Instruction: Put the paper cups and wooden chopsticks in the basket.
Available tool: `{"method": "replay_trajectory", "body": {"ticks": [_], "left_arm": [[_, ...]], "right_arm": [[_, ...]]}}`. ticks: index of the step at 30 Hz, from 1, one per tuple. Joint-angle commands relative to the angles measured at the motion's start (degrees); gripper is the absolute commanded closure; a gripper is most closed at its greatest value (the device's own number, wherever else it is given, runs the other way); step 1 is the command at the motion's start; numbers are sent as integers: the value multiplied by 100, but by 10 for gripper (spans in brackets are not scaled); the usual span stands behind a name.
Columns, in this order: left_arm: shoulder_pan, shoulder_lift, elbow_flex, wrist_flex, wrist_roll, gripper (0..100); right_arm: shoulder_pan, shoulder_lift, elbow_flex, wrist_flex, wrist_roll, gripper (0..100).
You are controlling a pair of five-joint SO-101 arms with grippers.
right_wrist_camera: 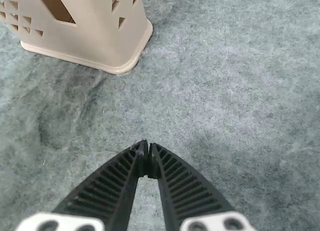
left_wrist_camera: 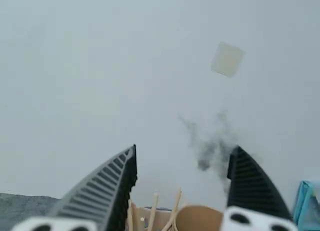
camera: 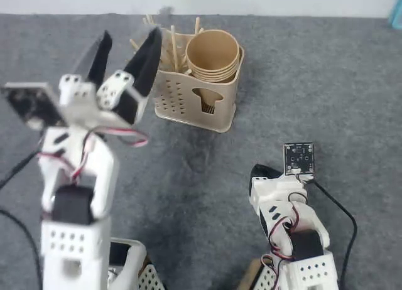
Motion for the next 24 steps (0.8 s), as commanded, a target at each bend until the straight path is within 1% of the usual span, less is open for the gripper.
{"method": "replay_trajectory", "body": {"ticks": [1,4,5,7,9,13,17,21,24], "left_arm": [[9,-703,-31,519,114,816],[9,-1222,-22,853,97,985],[9,-1398,-4,985,105,998],[9,-1793,145,1284,88,972],[-114,-2268,435,1468,88,990],[-440,-3358,1411,1495,79,990],[-774,-4492,2598,1512,79,990],[-1187,-4290,3187,1582,79,990],[-1257,-4378,3864,1670,70,990]], "right_arm": [[48,-119,105,22,62,991],[92,-119,105,22,62,991],[163,-127,105,22,70,991],[303,-127,105,-22,70,991],[541,-136,9,-31,62,991],[1103,-136,-440,154,35,991],[1226,-136,-782,576,44,991],[1182,-136,-1160,1235,79,991],[1191,-136,-1002,1429,176,991]]}}
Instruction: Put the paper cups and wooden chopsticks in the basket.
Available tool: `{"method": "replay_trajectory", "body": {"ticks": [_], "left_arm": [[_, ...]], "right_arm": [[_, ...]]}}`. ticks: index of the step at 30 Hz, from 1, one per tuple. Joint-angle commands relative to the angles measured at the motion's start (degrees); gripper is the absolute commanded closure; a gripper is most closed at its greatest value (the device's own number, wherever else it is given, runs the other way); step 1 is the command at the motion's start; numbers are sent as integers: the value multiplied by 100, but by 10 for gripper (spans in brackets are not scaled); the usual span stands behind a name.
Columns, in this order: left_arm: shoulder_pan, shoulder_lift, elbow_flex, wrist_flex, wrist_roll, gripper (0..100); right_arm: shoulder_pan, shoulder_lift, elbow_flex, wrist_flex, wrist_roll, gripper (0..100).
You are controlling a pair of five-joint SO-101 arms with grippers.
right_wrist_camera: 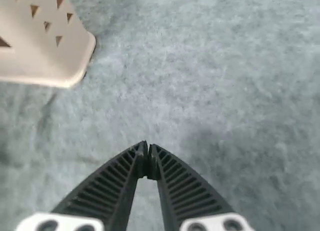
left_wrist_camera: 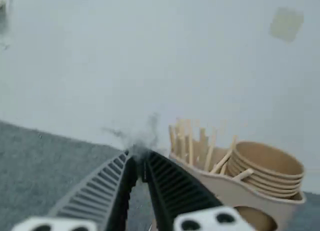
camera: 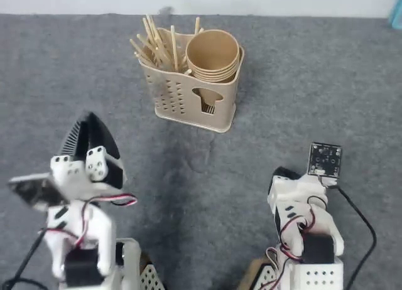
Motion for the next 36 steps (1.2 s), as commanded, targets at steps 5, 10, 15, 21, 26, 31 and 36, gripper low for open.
{"method": "replay_trajectory", "body": {"ticks": [5,10,15,21,26,31,36], "left_arm": [[-70,-132,1763,-114,-396,989],[-211,-114,2237,193,-844,989],[-229,-114,2237,1319,-1284,988],[-624,-79,2237,1916,-1565,988],[-677,-114,2237,2699,-1556,988],[-668,-88,2237,2681,-1556,988],[-668,-88,2237,2681,-1565,988]], "right_arm": [[66,-84,360,242,545,991],[48,-84,598,479,527,991],[92,-84,598,831,527,991],[101,-84,607,743,527,991],[101,-66,905,752,563,991],[66,-75,879,752,563,991],[66,-75,879,752,563,991]]}}
